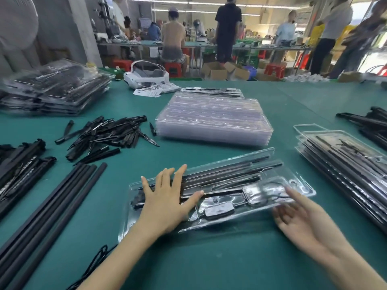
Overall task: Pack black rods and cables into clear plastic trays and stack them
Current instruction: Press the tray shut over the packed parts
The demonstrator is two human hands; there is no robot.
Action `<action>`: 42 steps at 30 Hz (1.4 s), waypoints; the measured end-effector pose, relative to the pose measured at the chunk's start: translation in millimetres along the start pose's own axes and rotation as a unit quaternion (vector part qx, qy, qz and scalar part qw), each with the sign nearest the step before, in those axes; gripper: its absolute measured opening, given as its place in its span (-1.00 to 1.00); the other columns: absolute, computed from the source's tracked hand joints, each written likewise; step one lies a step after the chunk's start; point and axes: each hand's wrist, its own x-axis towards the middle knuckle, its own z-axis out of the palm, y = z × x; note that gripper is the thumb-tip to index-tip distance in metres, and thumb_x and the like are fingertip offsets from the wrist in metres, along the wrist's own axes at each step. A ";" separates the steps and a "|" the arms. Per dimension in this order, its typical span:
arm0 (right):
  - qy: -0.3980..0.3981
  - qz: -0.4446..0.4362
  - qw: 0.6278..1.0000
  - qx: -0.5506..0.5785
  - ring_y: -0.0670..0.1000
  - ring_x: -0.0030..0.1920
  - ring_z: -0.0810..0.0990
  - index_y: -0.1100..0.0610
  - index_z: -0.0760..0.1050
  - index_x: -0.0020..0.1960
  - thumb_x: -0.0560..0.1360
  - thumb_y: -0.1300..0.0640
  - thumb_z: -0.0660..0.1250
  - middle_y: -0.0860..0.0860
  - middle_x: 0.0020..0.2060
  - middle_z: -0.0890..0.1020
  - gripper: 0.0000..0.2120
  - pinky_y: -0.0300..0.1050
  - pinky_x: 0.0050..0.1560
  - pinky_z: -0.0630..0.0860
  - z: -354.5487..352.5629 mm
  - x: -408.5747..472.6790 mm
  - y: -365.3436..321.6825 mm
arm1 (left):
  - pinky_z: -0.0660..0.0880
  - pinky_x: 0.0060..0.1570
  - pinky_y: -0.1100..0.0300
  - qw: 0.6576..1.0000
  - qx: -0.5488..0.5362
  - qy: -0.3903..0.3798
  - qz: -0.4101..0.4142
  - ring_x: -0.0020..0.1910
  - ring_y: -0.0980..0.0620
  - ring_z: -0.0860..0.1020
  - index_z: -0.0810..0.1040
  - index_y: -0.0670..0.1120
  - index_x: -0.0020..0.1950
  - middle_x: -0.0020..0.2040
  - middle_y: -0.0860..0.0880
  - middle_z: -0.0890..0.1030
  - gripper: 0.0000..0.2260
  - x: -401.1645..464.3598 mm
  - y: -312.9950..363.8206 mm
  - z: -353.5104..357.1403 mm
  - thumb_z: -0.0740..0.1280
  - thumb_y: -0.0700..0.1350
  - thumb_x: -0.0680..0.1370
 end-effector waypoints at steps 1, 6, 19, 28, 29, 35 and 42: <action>-0.020 -0.006 1.000 -0.020 -0.04 -0.19 0.56 0.06 0.52 -0.04 0.27 0.09 0.41 0.02 -0.24 0.60 -0.73 -0.18 -0.11 0.63 8.7 -1.0 8.7 | -0.25 0.43 -0.28 1.000 -0.016 0.014 -0.007 0.48 0.09 -0.03 -0.11 0.16 0.52 0.45 0.05 0.11 -0.21 0.1 0.7 -0.7 -0.27 0.48 0.35; -0.120 -0.039 0.991 -0.043 0.16 0.10 0.63 -0.16 0.24 0.34 0.34 0.17 0.43 0.05 0.12 0.65 -0.33 0.15 0.12 0.55 54.6 2.3 50.8 | -0.25 0.42 -0.28 0.995 -0.073 0.060 -0.028 0.42 0.10 0.03 -0.09 0.16 0.48 0.33 0.09 0.15 -0.30 0.9 3.4 -0.2 -0.11 0.43 0.42; 0.024 -0.033 0.983 -0.177 0.00 -0.40 0.60 0.36 0.59 -0.11 0.39 0.28 0.47 0.12 -0.38 0.64 -0.85 -0.21 -0.36 0.52 96.6 40.6 66.1 | 0.12 0.22 -0.05 0.966 -0.143 0.113 -0.183 0.28 -0.06 0.19 0.04 -0.01 0.40 0.27 -0.10 0.27 -0.02 8.9 8.7 -10.5 0.24 0.53 0.20; 0.024 -0.013 0.974 -0.223 0.02 -0.41 0.46 0.24 0.55 -0.28 0.39 0.21 0.47 0.10 -0.43 0.52 -0.85 -0.03 -0.27 0.45 84.6 53.5 48.5 | 0.48 -0.20 0.30 0.908 -0.392 -0.085 -0.120 -0.19 0.18 0.61 0.62 0.02 -0.06 -0.18 0.11 0.69 -0.64 7.7 16.0 -31.4 0.55 0.17 0.28; 0.019 -0.017 0.972 -0.234 0.01 -0.43 0.45 0.24 0.55 -0.29 0.39 0.20 0.47 0.09 -0.44 0.52 -0.84 -0.07 -0.31 0.44 83.3 54.6 46.9 | 0.46 -0.26 0.35 0.887 -0.437 -0.091 -0.119 -0.24 0.19 0.61 0.63 0.00 -0.06 -0.21 0.11 0.69 -0.71 5.3 17.3 -28.9 0.55 0.08 0.31; -0.082 0.039 0.961 -0.263 0.00 -0.39 0.53 0.25 0.57 -0.27 0.44 0.16 0.43 0.11 -0.38 0.60 -0.81 -0.09 -0.17 0.51 75.9 55.0 44.1 | 0.57 -0.18 0.25 0.812 -0.559 -0.010 -0.171 -0.12 0.06 0.68 0.62 -0.10 0.03 -0.11 0.01 0.71 -0.69 -11.7 28.2 -11.7 0.56 -0.17 0.33; -0.083 0.004 0.950 -0.302 0.09 -0.30 0.48 0.22 0.51 -0.30 0.43 0.15 0.45 0.16 -0.35 0.51 -0.79 0.01 -0.16 0.40 72.3 56.9 48.9 | 0.57 -0.13 0.21 0.791 -0.588 -0.041 -0.167 -0.09 0.04 0.68 0.60 -0.08 0.07 -0.09 0.00 0.71 -0.70 -21.6 28.3 -7.2 0.53 -0.16 0.37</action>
